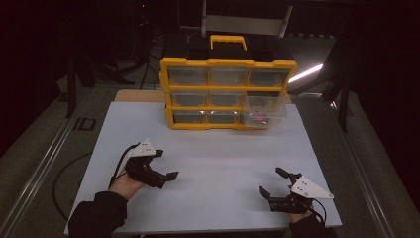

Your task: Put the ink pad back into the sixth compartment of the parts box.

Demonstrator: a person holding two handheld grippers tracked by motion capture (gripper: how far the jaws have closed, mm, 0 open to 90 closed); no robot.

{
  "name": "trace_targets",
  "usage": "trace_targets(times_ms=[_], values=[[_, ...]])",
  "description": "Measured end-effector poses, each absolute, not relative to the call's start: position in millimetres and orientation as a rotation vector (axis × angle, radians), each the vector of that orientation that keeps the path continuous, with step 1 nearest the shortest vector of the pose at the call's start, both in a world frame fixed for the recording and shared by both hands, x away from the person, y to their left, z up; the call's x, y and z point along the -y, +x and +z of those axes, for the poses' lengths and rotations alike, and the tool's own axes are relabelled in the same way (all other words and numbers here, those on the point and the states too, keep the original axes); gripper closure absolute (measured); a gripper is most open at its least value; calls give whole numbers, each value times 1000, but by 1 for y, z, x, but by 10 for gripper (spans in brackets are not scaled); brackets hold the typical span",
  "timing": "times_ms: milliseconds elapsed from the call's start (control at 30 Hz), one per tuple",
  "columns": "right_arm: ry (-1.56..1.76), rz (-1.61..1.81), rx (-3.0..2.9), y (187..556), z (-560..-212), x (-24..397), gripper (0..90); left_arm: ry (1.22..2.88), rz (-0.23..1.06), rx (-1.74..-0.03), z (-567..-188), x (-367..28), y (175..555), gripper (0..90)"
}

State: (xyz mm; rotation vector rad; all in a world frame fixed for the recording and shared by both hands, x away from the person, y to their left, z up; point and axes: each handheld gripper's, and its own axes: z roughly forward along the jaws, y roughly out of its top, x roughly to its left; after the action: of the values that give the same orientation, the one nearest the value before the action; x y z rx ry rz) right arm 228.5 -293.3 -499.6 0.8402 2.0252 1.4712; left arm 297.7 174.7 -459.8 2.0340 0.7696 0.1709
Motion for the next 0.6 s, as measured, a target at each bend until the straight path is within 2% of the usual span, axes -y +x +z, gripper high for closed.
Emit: trace_targets(times_ms=[600], values=[[839, 1468, -2030, 229, -500, 292, 99, 1967, 265, -848, -467, -212, 271, 2]])
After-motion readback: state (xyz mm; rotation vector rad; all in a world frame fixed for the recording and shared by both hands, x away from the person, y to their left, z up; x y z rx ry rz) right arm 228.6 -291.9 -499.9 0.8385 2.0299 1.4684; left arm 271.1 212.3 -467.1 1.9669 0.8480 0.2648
